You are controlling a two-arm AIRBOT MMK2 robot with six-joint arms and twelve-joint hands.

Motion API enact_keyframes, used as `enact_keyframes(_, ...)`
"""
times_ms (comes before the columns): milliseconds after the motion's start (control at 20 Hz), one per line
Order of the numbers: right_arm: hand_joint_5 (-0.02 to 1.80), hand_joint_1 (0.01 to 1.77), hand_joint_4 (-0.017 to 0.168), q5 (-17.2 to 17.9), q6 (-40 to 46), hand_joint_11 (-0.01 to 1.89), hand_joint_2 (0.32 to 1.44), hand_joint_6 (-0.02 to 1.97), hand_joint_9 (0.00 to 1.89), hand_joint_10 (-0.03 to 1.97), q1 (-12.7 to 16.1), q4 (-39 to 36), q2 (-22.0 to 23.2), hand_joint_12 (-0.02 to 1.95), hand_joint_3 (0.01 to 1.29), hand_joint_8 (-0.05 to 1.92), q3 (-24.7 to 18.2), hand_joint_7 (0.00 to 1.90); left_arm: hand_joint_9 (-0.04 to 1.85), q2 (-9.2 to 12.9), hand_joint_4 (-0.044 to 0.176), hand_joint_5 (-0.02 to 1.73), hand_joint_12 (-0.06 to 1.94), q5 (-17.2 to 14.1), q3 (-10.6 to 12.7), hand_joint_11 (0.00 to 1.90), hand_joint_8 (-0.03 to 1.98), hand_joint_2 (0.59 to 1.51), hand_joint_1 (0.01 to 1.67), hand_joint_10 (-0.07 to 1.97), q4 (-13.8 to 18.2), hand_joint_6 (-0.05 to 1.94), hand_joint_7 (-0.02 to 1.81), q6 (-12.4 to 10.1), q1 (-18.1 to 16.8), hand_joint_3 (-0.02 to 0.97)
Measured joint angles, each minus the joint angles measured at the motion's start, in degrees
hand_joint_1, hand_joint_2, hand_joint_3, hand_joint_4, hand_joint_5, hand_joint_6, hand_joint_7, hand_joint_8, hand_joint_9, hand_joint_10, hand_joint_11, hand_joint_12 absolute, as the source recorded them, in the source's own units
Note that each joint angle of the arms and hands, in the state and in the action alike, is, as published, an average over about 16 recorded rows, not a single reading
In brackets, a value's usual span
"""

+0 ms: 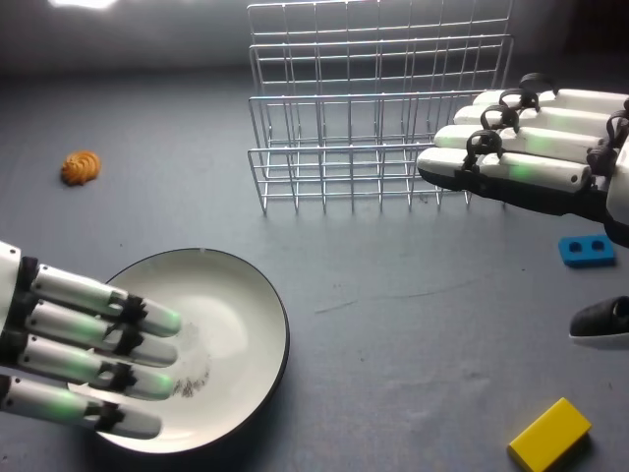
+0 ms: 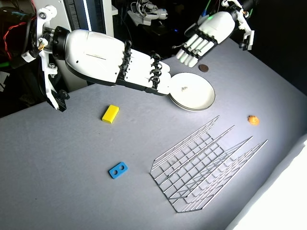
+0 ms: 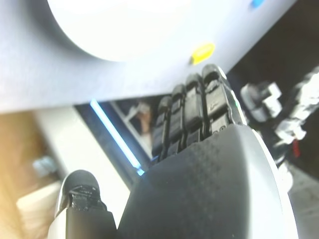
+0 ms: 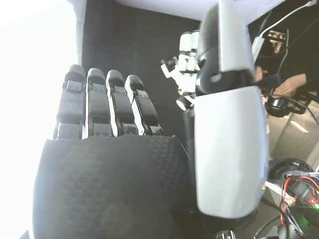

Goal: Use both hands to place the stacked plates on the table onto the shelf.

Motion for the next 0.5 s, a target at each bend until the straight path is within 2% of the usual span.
enact_keyframes(200, 0.04, 1.16, -0.002, -0.2, -0.07, 0.02, 0.94, 0.02, 0.02, 0.01, 0.22, 0.0, -0.05, 0.02, 0.01, 0.01, 0.0, 0.02, 0.08, -0.67, 0.001, 0.1, 0.16, 2.62, 0.39, 0.01, 0.02, 1.064, 0.02, 0.0, 1.26, 0.02, 0.1, -0.23, 1.73, 0.004)
enact_keyframes(500, 0.06, 1.15, -0.002, -0.46, -0.23, 0.02, 0.94, 0.02, 0.02, 0.0, 0.58, 0.01, -0.14, 0.11, 0.01, 0.01, 0.0, 0.02, 0.07, -0.86, 0.0, 0.1, 0.14, 11.2, -0.17, 0.01, 0.02, 1.07, 0.02, 0.0, 2.29, 0.02, 0.09, -1.48, 3.84, 0.004)
